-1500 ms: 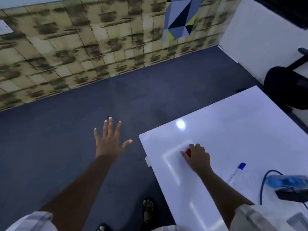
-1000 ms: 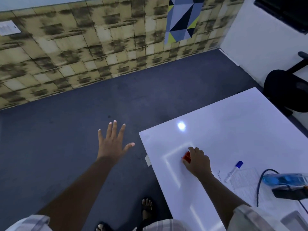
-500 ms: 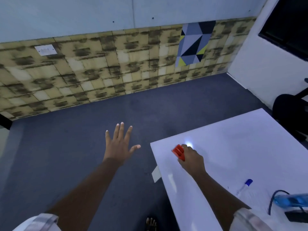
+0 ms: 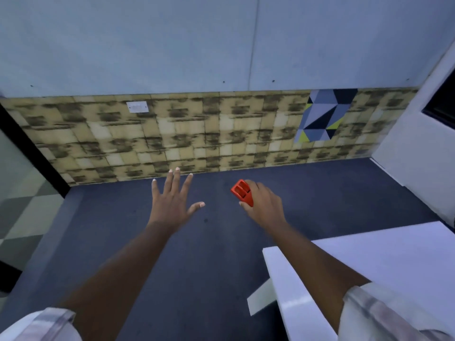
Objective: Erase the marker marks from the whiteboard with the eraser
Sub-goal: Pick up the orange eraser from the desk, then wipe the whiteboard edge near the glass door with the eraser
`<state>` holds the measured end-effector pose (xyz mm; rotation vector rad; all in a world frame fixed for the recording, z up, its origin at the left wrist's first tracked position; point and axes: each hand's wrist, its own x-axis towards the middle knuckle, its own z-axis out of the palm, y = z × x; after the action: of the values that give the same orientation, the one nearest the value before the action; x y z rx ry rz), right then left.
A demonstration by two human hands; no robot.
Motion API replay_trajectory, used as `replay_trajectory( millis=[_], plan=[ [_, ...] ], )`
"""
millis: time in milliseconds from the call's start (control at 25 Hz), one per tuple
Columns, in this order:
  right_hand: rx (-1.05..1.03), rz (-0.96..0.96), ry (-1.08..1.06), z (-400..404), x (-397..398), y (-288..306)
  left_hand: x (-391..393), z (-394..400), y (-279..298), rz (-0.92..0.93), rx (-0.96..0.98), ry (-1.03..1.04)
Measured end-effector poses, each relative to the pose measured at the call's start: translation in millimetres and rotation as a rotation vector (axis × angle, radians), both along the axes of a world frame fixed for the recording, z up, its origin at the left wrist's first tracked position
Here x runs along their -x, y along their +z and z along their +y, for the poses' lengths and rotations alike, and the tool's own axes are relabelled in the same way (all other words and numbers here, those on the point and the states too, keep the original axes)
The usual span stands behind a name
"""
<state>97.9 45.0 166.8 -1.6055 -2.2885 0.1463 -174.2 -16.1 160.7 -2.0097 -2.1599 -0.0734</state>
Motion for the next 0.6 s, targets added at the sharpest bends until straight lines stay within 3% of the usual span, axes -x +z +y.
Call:
replay_trajectory(
  millis=[280,600],
  plan=[
    [-0.262,-0.093,0.203,40,157,104,137,13,76,-0.047,-0.133,0.095],
    [-0.703,-0.029,0.376,59,358,240,330,-10,195,0.091,-0.393,0.259]
  ],
)
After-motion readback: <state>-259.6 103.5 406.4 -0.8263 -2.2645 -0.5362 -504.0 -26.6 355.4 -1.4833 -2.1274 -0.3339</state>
